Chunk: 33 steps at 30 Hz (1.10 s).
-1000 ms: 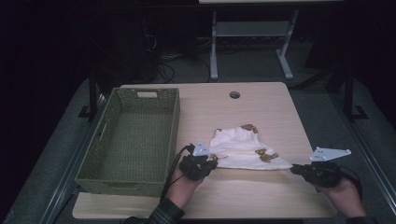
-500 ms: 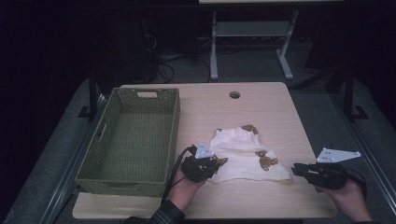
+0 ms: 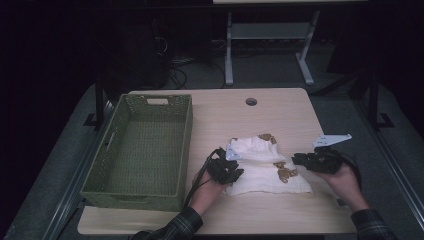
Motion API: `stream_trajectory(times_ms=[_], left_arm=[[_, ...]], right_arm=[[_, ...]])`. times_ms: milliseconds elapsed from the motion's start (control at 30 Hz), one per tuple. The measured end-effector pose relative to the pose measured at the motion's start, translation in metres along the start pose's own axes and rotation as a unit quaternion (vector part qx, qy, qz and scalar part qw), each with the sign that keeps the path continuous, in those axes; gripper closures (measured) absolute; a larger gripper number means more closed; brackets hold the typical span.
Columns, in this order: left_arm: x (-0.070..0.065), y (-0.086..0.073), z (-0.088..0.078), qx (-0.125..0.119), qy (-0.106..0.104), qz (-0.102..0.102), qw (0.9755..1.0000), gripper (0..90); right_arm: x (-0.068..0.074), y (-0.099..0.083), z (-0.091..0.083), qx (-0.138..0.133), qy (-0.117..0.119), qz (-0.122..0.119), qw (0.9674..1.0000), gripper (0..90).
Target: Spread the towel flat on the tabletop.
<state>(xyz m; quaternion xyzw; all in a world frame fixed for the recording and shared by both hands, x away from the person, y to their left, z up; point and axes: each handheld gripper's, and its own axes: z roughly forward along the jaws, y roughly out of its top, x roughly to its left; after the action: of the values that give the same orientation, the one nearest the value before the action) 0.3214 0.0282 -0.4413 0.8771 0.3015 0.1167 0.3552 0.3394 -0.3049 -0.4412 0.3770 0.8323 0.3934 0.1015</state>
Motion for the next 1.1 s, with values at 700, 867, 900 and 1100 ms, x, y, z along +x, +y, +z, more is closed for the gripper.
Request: stream_trajectory(times_ms=[700, 867, 900, 1100], left_arm=[[0.023, 0.004, 0.016, -0.003, 0.031, -0.016, 0.9994, 58.7], [0.024, 0.003, 0.014, 0.001, 0.031, -0.012, 0.9994, 58.1], [0.024, 0.002, 0.014, -0.002, 0.032, -0.015, 0.9994, 58.0], [0.023, 0.001, 0.007, -0.015, 0.035, -0.02, 0.9991, 56.2]], right_arm=[[-0.028, 0.068, 0.071, -0.009, 0.009, 0.026, 0.9996, 64.5], [-0.03, 0.066, 0.081, 0.006, 0.015, 0.03, 0.9994, 87.1], [-0.028, 0.066, 0.08, 0.005, 0.013, 0.023, 0.9996, 87.7], [-0.011, 0.072, 0.061, -0.019, 0.028, -0.006, 0.9994, 88.5]])
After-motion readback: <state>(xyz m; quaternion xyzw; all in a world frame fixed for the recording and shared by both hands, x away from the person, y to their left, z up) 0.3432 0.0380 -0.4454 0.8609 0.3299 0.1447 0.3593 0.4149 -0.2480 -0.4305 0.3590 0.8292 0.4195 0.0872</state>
